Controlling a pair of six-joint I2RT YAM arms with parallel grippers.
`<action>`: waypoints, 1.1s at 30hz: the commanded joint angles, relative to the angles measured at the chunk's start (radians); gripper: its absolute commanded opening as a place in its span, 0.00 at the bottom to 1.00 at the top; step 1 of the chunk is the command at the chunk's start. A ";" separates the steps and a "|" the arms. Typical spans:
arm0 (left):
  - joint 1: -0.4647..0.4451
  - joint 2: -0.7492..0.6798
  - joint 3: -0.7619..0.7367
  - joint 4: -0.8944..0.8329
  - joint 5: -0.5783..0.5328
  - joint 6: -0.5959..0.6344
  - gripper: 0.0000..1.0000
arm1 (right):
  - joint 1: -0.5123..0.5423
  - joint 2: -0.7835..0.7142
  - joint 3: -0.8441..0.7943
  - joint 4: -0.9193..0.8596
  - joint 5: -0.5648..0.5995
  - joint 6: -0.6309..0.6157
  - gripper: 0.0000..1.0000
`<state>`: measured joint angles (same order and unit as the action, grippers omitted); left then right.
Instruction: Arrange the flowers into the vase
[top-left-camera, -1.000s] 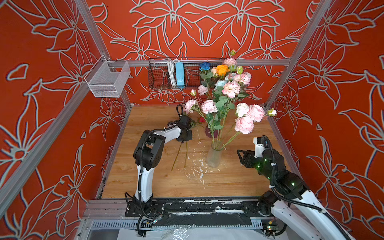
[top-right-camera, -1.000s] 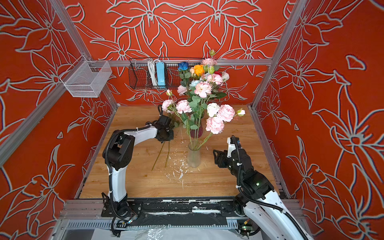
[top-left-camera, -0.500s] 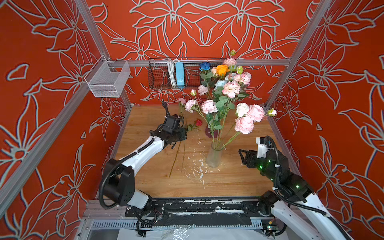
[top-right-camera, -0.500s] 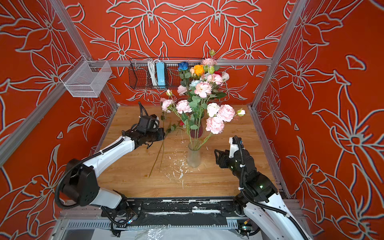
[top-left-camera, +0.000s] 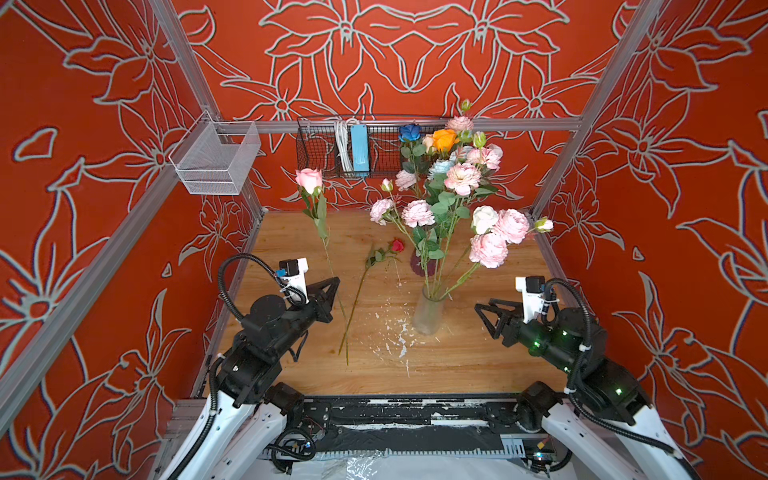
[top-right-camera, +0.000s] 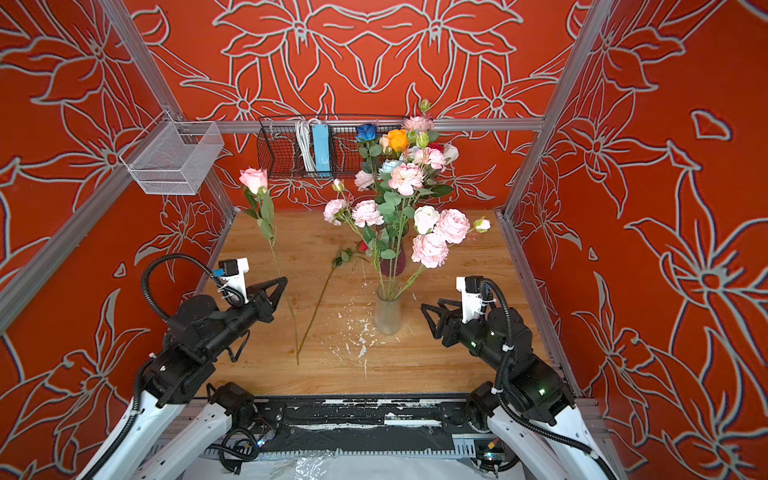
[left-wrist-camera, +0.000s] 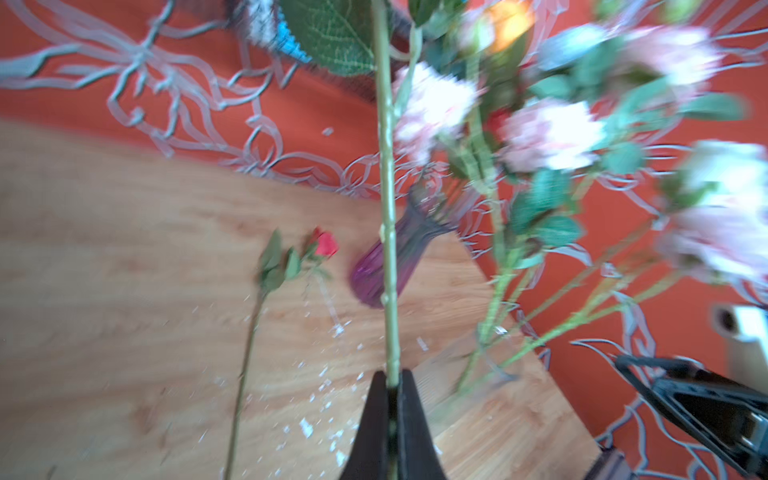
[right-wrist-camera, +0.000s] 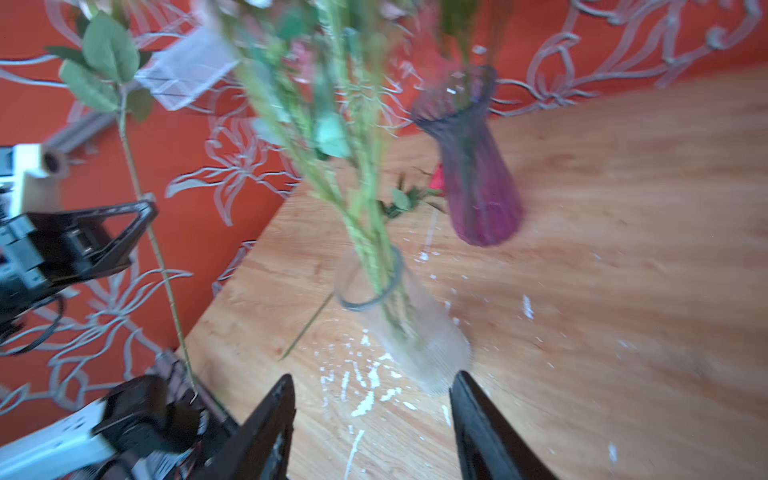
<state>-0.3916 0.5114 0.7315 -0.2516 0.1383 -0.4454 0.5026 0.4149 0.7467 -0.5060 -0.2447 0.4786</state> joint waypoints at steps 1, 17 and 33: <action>-0.034 0.030 0.067 0.062 0.126 0.055 0.00 | -0.001 0.041 0.090 0.098 -0.162 -0.014 0.59; -0.477 0.392 0.304 0.254 0.068 0.226 0.00 | 0.194 0.383 0.418 0.228 -0.207 -0.060 0.59; -0.526 0.509 0.335 0.310 0.100 0.239 0.00 | 0.256 0.550 0.479 0.325 -0.117 -0.054 0.48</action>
<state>-0.9100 1.0241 1.0573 0.0120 0.2253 -0.2192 0.7525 0.9634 1.1877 -0.2371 -0.3904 0.4259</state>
